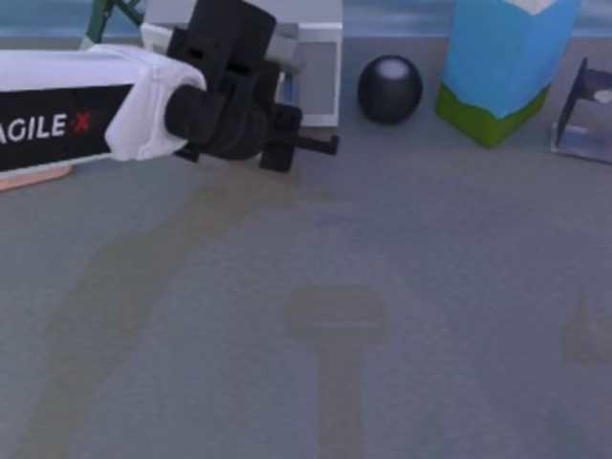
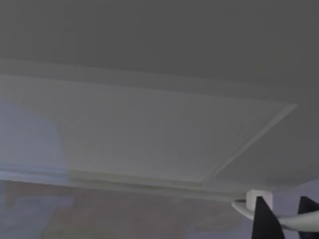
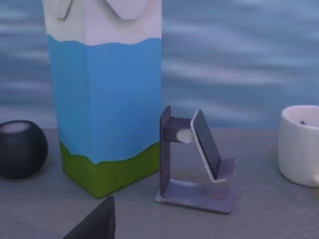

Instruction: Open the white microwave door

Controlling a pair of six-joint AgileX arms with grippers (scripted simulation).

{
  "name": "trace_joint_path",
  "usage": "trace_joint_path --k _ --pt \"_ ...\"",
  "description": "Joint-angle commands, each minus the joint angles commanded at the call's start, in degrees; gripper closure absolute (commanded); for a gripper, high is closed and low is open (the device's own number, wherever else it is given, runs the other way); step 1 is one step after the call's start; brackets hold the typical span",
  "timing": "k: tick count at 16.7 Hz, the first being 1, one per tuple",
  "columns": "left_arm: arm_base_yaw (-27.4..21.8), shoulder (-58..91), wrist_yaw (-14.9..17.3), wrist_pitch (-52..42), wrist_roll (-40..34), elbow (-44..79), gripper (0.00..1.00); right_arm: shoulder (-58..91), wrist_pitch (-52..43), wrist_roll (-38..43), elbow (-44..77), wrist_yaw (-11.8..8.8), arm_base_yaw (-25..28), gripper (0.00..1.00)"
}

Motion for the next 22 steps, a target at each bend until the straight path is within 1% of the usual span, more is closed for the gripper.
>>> trace_joint_path --k 12,14,19,22 --pt "0.0 0.0 0.0 0.0 0.0 0.0 1.0 0.0 0.0 0.0 0.0 0.0 0.0 0.0" --pt "-0.4 0.02 0.6 -0.04 -0.15 -0.02 1.0 0.0 0.0 0.0 0.0 0.0 0.0 0.0" --pt "1.04 -1.73 2.7 0.83 3.11 -2.35 1.0 0.0 0.0 0.0 0.0 0.0 0.0 0.0" --pt "1.09 -1.77 2.8 0.84 3.26 -2.48 1.0 0.0 0.0 0.0 0.0 0.0 0.0 0.0"
